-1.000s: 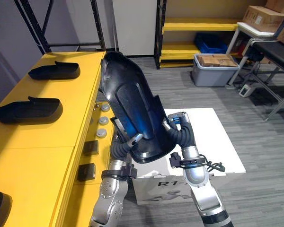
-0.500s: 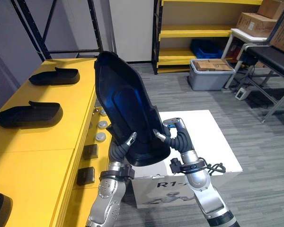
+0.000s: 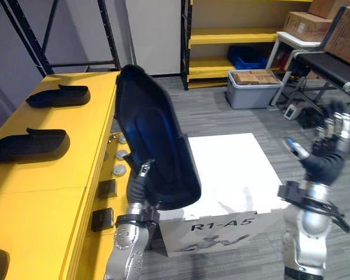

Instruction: Walk over and take plastic housings, then place them on the shelf

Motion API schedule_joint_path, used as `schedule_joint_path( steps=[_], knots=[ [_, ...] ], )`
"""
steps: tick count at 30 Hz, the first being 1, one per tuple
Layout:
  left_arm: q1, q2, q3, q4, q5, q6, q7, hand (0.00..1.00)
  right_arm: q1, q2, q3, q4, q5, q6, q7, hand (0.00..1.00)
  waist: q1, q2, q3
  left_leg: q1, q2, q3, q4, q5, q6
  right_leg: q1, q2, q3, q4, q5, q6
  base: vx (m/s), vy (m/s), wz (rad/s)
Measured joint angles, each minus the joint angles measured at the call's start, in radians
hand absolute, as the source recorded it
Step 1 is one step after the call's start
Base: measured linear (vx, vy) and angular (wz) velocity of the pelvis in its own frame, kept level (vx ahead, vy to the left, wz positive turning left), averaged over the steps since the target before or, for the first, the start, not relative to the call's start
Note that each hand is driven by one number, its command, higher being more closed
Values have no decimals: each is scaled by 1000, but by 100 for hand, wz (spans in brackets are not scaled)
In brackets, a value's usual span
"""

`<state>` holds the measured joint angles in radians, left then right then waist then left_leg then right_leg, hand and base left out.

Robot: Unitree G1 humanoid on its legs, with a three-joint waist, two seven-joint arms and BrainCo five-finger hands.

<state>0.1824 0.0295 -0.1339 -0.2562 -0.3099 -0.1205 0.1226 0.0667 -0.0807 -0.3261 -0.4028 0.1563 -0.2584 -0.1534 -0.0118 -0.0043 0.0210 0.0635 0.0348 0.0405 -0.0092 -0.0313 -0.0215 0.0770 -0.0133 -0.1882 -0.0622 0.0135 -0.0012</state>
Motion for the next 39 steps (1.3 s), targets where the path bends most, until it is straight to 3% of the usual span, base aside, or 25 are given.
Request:
schedule_joint_path(
  steps=[6,10,20,27,30,32,34,36,38,39],
  knots=[
    [101,-19,53,-107,25,-3,-11,100,155,-2,-108,256,-32,26,-10,0,-10,6,-2,-2,3,15,0,-6,3,-8,2,14,0,1,-1,7,8,-7],
    [149,-25,66,-137,42,-3,-29,100,226,3,-99,518,-47,90,36,0,-12,10,-1,-2,4,20,3,-14,6,-8,2,19,2,1,-1,-1,15,-4],
    [190,-63,71,-157,60,-3,-48,100,244,59,6,991,-24,131,147,0,6,12,0,15,8,30,13,-27,1,8,0,17,21,-10,9,-3,6,-1],
    [219,-86,73,-157,60,-3,-54,100,236,80,84,1104,-48,164,179,0,33,9,2,18,0,9,15,-27,1,10,-12,-5,47,-28,13,-6,12,10],
    [227,-91,85,-157,60,-2,-51,100,205,80,133,1123,-49,171,182,0,48,-5,14,27,-8,-21,17,-29,2,-6,-29,-30,134,-80,19,-9,6,30],
    [225,-92,87,-158,60,-3,-47,100,181,81,153,1123,-49,171,182,0,61,-16,32,16,-23,-64,33,-28,2,-22,-54,-72,207,-124,21,-22,-9,70],
    [223,-92,82,-166,60,-2,-46,100,156,76,184,1119,-49,170,174,0,79,-31,47,-60,-62,-175,91,-26,2,-48,-106,-186,284,-173,30,-47,1,147],
    [224,-98,82,-180,57,-2,-40,100,135,64,191,1112,-49,170,168,0,90,-34,59,-130,-82,-206,123,-32,-1,-57,-147,-299,312,-194,36,-31,35,184],
    [224,-98,97,-193,56,-2,-40,100,126,47,190,1102,-49,172,152,0,102,-30,77,-192,-15,-11,165,-43,0,-50,-175,-401,324,-197,36,-21,32,178],
    [224,-99,100,-195,55,-2,-40,100,130,30,190,1087,-49,172,147,0,103,-14,88,-222,45,141,208,-42,2,-32,-190,-468,333,-199,40,30,100,169]
  ],
)
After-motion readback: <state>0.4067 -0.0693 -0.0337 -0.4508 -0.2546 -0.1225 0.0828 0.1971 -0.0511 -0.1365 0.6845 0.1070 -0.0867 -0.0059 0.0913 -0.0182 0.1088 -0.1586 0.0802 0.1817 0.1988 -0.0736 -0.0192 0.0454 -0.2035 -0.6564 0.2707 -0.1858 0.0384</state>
